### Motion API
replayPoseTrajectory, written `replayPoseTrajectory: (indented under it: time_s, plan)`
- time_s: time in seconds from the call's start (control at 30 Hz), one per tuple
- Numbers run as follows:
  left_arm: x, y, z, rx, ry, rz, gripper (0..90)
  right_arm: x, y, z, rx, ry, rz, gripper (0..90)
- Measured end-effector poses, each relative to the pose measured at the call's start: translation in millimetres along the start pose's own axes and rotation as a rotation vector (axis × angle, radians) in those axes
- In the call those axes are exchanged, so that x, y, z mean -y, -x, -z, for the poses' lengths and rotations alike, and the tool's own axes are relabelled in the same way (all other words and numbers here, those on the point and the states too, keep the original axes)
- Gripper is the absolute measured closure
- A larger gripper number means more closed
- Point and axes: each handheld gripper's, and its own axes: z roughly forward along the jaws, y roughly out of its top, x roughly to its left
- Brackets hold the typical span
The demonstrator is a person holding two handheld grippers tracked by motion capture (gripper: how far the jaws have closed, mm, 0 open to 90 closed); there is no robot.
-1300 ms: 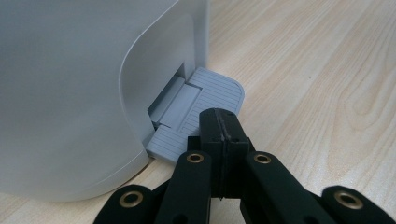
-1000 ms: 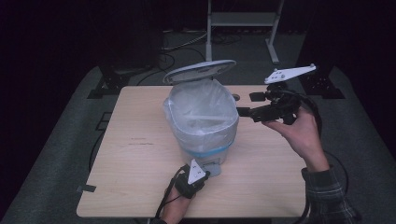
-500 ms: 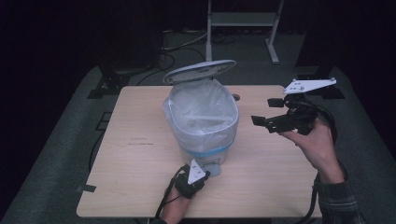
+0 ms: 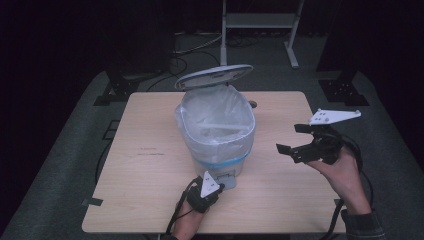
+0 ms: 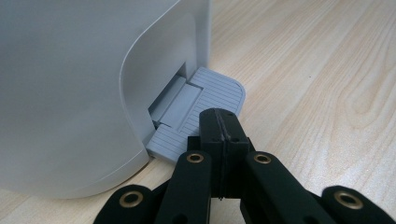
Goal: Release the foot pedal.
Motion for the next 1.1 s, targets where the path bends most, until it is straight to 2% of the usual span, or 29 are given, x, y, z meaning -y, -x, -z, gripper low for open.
replayPoseTrajectory:
  time_s: [0.17,0.47,0.7,0.9,1.1]
  plan:
    - [0.2,0.7,-0.6,0.001,0.007,0.01,90.0,31.0,4.2,-7.8,0.016,-0.004,-0.015,2.0]
    - [0.0,0.3,0.0,-0.001,-0.001,0.003,90.0,68.7,12.9,-13.1,0.051,0.015,-0.015,1.4]
    - [0.2,0.5,-0.2,-0.002,0.002,0.005,90.0,103.4,24.6,-17.7,0.085,0.0,-0.051,0.4]
    - [0.2,0.8,-0.5,-0.001,0.005,0.008,90.0,124.3,32.6,-17.2,0.111,0.006,-0.069,0.4]
    - [0.2,0.8,-0.5,-0.001,0.006,0.008,90.0,142.8,34.8,-20.0,0.122,-0.017,-0.073,0.4]
